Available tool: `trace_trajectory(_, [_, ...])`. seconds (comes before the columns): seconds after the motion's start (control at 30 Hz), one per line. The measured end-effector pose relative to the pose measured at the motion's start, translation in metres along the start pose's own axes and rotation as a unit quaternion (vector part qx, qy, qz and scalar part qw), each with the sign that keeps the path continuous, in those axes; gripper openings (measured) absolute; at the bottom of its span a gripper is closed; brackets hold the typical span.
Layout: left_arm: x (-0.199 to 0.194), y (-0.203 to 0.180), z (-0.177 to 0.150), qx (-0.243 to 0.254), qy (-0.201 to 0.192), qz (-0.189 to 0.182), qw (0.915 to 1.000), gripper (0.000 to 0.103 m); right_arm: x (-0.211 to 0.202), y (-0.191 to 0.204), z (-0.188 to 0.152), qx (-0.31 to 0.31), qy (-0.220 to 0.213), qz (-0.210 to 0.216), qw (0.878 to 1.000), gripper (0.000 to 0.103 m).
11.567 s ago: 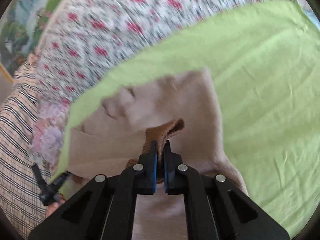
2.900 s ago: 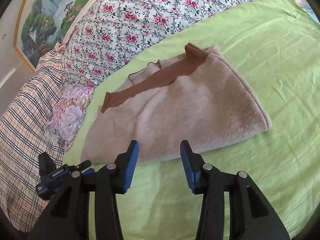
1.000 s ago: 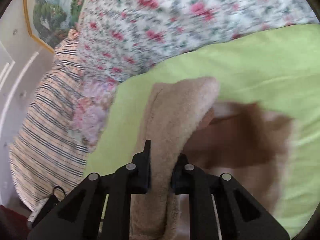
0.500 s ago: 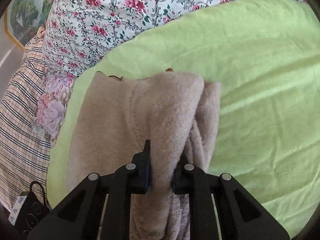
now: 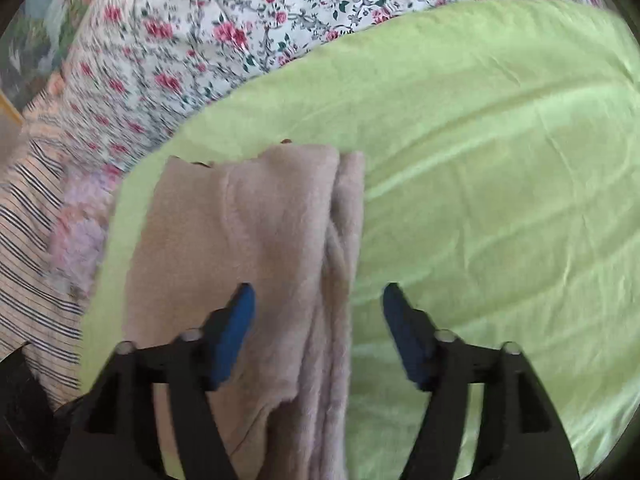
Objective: Fold small clothes
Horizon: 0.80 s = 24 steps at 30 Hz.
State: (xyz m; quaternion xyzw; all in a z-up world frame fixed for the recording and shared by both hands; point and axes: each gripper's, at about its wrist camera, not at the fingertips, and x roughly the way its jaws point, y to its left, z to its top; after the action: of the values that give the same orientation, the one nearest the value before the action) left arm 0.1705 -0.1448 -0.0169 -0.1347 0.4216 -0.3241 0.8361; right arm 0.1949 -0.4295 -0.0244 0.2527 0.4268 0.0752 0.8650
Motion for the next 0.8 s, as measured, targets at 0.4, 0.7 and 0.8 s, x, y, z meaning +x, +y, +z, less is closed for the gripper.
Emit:
trace_trajectory(0.4, [0.059, 0.093, 0.040, -0.130, 0.061, -0.023, 0.9894, 0.081, 0.029, -0.009, -0.013, 0.025, 0.045, 0.048, 0.998, 0.071])
trace_trajectory(0.7, [0.078, 0.097, 0.043, -0.107, 0.067, -0.051, 0.9907, 0.051, 0.037, 0.020, -0.020, 0.010, 0.043, 0.061, 0.997, 0.035])
trace_trajectory(0.8, [0.048, 0.093, 0.040, -0.088, 0.048, -0.040, 0.9942, 0.050, 0.026, 0.047, -0.026, 0.001, 0.026, 0.088, 0.996, 0.033])
